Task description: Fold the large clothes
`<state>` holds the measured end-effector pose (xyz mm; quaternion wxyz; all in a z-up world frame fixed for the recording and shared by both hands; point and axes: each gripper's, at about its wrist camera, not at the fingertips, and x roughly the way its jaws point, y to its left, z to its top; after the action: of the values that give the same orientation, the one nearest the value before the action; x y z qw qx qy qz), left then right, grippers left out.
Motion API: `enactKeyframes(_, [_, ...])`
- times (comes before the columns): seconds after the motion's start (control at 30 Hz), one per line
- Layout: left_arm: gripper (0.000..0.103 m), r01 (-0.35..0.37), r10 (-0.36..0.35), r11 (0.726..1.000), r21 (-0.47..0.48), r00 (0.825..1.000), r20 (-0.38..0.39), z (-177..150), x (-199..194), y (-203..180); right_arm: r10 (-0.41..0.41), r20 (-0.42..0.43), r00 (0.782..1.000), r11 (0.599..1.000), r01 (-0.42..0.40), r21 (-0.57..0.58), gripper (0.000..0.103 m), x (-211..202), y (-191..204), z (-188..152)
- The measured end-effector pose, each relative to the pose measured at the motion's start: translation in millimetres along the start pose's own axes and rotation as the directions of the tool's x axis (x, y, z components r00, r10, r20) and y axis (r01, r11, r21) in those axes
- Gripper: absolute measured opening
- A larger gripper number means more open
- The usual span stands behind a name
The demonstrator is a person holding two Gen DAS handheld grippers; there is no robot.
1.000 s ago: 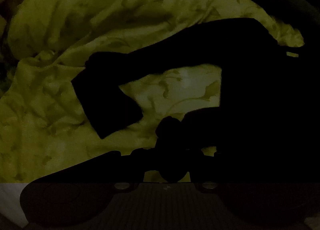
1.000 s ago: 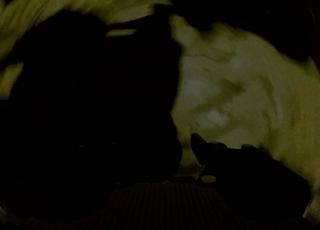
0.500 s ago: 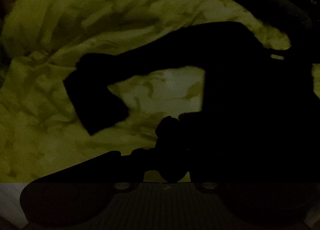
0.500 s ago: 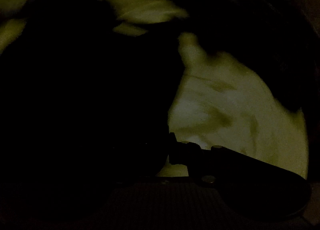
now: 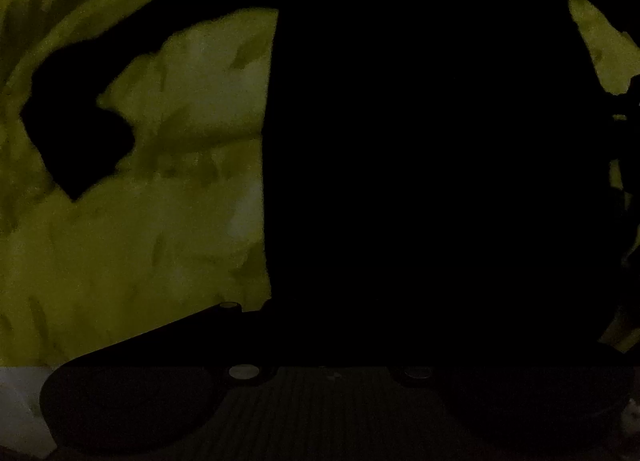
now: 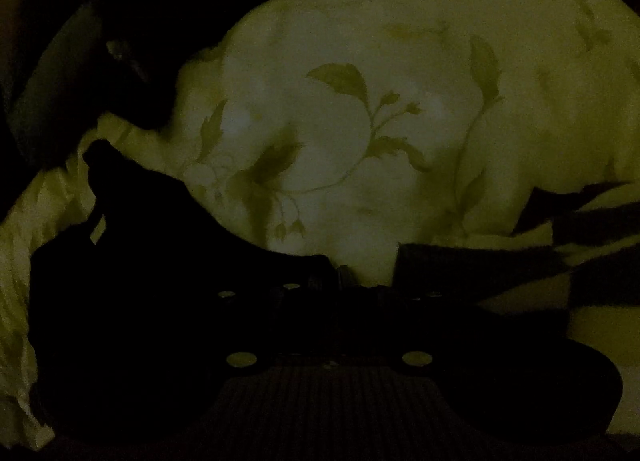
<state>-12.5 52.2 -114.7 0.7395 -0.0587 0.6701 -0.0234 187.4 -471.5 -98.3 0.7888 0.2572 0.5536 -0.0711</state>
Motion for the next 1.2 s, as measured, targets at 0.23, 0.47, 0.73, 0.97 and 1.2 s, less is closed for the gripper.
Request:
enactKeyframes(0.23, [0.049,0.001,-0.001,0.997,-0.073,1.0,0.001,-6,-2,22,0.009,-0.029,1.0,1.0,-0.008,0.025,0.008,7,-2,6])
enactKeyframes(0.47, [0.103,-0.046,0.043,0.992,-0.118,0.999,-0.03,-15,-6,34,0.018,-0.052,0.998,0.999,-0.02,-0.031,0.026,2,-7,12])
enactKeyframes(0.73, [0.103,-0.158,0.171,0.977,-0.141,0.982,0.085,-19,-38,51,-0.084,0.086,0.993,0.916,0.11,-0.385,0.066,-36,24,-19])
enactKeyframes(0.97, [0.103,-0.209,0.214,0.976,-0.063,0.972,0.092,-16,-42,57,-0.182,0.137,0.974,0.865,0.224,-0.449,0.071,-48,19,-42])
enactKeyframes(1.2, [0.091,-0.077,0.083,0.996,-0.037,0.979,0.187,10,-38,31,0.002,0.132,0.991,0.815,0.075,-0.574,0.058,-80,60,-82])
